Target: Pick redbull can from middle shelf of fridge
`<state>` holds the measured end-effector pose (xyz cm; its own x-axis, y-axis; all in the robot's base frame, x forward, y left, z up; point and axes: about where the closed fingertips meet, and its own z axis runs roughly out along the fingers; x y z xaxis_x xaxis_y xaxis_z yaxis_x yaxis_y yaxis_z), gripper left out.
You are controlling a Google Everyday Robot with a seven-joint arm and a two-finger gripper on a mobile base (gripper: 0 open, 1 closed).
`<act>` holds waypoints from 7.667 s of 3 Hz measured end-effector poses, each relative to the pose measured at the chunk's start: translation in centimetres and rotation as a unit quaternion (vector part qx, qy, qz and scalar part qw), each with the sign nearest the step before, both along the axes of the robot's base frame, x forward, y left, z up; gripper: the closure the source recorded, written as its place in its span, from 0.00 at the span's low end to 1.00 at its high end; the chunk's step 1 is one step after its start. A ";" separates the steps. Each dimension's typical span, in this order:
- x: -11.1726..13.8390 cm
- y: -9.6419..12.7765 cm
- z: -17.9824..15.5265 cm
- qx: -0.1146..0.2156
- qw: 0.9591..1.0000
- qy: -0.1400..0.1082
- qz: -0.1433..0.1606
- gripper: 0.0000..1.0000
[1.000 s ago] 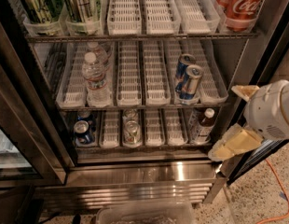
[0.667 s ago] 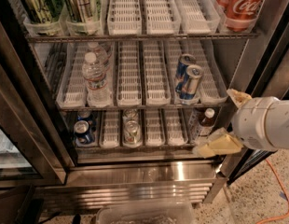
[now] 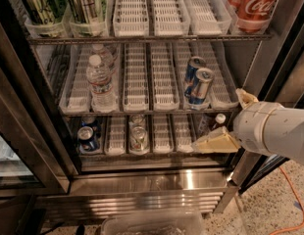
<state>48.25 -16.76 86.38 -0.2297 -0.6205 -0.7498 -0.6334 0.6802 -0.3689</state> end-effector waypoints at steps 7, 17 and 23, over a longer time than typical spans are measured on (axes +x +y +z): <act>8.4 0.1 -1.4 0.165 0.963 -0.146 -0.153 0.07; 13.9 0.8 -1.4 0.200 0.953 -0.153 -0.169 1.00; 2.9 7.3 4.3 0.231 0.972 0.035 -0.031 1.00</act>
Offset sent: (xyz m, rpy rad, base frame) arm 0.0017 0.0031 -0.0081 0.0914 -0.0252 -0.0512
